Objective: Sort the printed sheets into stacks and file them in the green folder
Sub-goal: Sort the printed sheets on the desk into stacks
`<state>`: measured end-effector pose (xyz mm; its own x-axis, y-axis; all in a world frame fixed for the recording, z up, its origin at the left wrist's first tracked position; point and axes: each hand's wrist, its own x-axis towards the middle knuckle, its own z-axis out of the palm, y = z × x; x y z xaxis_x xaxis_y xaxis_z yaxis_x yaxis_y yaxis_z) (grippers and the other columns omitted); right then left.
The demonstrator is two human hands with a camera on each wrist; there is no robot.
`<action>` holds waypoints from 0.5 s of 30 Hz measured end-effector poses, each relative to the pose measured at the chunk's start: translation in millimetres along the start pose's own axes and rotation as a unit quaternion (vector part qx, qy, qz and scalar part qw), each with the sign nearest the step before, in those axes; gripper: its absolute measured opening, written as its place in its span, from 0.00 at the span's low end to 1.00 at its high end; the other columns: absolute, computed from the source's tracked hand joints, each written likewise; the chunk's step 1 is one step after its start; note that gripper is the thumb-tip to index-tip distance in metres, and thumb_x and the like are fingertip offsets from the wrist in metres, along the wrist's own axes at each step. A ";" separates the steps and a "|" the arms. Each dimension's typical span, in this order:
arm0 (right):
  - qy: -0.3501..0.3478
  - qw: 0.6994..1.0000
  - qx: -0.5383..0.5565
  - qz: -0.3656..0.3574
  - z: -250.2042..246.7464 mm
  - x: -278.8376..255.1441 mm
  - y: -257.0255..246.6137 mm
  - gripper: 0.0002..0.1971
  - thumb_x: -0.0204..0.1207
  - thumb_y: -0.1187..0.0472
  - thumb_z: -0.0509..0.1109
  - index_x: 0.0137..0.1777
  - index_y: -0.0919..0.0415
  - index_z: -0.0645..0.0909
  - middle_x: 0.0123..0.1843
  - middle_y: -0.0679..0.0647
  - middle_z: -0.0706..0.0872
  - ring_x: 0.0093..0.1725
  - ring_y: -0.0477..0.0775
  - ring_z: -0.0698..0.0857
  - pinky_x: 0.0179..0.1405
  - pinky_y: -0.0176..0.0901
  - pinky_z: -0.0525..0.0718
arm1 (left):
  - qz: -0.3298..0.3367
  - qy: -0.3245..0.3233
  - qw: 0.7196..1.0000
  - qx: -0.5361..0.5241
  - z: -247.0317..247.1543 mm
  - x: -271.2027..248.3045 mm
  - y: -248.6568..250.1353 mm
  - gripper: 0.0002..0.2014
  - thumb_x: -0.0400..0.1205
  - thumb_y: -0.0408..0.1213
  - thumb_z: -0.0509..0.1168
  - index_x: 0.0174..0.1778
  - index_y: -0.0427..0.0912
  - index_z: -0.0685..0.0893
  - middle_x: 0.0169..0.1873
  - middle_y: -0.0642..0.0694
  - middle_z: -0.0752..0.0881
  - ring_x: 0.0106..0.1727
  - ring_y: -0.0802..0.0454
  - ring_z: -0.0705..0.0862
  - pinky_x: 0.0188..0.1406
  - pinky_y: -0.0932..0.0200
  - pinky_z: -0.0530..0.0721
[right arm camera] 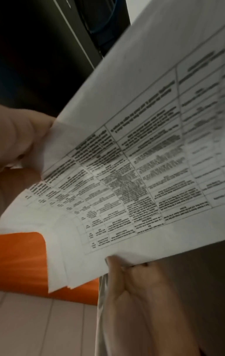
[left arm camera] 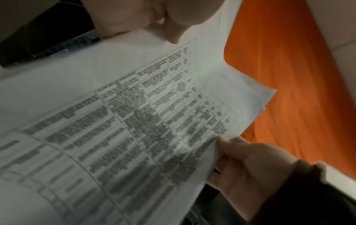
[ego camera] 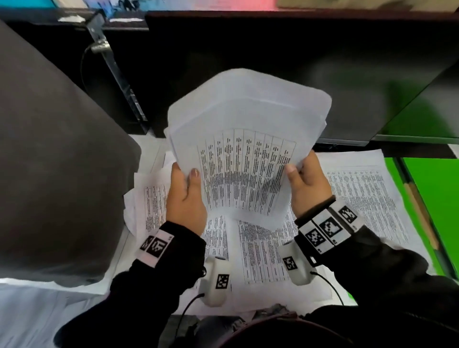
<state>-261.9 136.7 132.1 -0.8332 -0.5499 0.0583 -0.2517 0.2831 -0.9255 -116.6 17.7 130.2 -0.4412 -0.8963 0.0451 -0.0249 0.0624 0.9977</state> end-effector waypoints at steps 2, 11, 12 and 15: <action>0.017 1.000 0.003 -0.015 1.8 -5.3 -3.4 0.09 0.82 0.63 0.58 0.59 0.64 0.73 0.45 0.59 0.83 0.42 0.42 0.82 0.38 0.18 0.77 | 0.010 0.008 1.000 -0.023 5.4 -5.1 4.8 0.11 0.87 0.37 0.52 0.59 0.58 0.73 0.46 0.69 0.82 0.51 0.78 0.80 0.49 0.82 0.76; 0.007 0.996 0.073 -0.051 -3.5 -4.3 -16.6 0.26 0.78 0.63 0.65 0.73 0.51 0.60 0.63 0.47 0.80 0.59 0.39 0.81 0.58 0.32 0.83 | 0.009 -0.001 1.000 0.020 3.3 -4.4 -8.2 0.20 0.84 0.36 0.60 0.70 0.37 0.64 0.54 0.64 0.78 0.49 0.84 0.77 0.43 0.88 0.72; 0.015 0.992 0.080 -0.094 -7.2 -1.8 -25.3 0.32 0.78 0.66 0.66 0.76 0.51 0.54 0.68 0.46 0.76 0.64 0.40 0.78 0.63 0.33 0.81 | 0.008 0.001 1.000 0.026 2.9 -3.1 -10.1 0.21 0.83 0.35 0.61 0.70 0.36 0.64 0.53 0.64 0.78 0.48 0.84 0.77 0.44 0.88 0.72; 0.060 0.968 0.024 -0.242 -17.4 9.2 -47.5 0.41 0.76 0.69 0.67 0.80 0.53 0.43 0.61 0.48 0.76 0.59 0.40 0.77 0.64 0.30 0.75 | 0.006 0.007 0.999 0.035 1.7 0.1 -14.9 0.22 0.82 0.34 0.63 0.71 0.39 0.65 0.55 0.61 0.80 0.51 0.81 0.78 0.47 0.86 0.74</action>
<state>-266.2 131.9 183.1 -0.6749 -0.5128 0.5306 -0.6069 -0.0234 -0.7945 -117.7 17.4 115.2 -0.4294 -0.9013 0.0574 -0.0826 0.1025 0.9913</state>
